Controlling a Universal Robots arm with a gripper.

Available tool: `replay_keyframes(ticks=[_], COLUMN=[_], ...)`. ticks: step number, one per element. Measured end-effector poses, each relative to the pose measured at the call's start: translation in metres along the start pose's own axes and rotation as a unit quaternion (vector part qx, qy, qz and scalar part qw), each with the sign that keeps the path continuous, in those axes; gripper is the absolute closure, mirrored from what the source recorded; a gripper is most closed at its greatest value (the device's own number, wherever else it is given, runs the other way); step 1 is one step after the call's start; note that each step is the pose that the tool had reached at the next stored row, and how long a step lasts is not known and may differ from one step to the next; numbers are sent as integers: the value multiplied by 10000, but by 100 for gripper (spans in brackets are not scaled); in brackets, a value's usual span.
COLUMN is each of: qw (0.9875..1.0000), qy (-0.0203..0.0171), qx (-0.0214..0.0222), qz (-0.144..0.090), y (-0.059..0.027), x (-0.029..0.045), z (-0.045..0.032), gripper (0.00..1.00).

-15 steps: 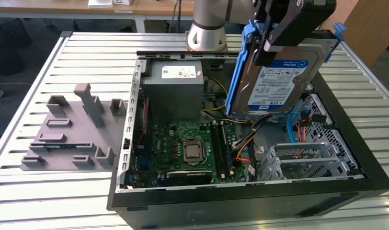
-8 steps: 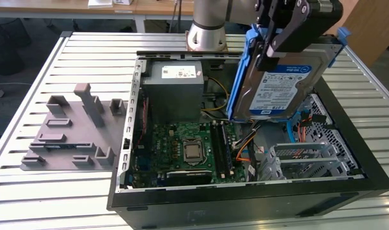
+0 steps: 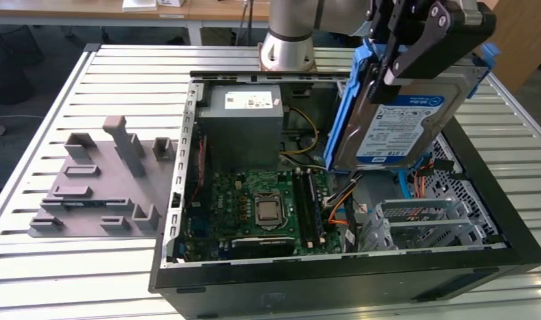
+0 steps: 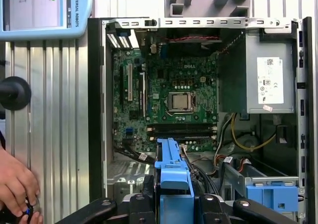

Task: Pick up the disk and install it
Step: 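Insert the disk into the insertion slot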

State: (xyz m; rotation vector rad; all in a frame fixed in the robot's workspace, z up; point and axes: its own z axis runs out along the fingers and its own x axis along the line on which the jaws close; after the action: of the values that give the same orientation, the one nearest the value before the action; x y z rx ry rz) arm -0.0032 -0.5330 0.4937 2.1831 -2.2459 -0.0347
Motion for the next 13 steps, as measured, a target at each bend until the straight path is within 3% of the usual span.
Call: replay_keyframes(ticks=[3, 4, 13], qw=[10000, 10000, 10000], qy=[-1, -3, -1], qx=[0, 1, 0], qz=[0, 0, 0], y=[-12, -46, -47], x=[28, -58, -43], z=[16, 147, 145], gripper=[64, 64, 64])
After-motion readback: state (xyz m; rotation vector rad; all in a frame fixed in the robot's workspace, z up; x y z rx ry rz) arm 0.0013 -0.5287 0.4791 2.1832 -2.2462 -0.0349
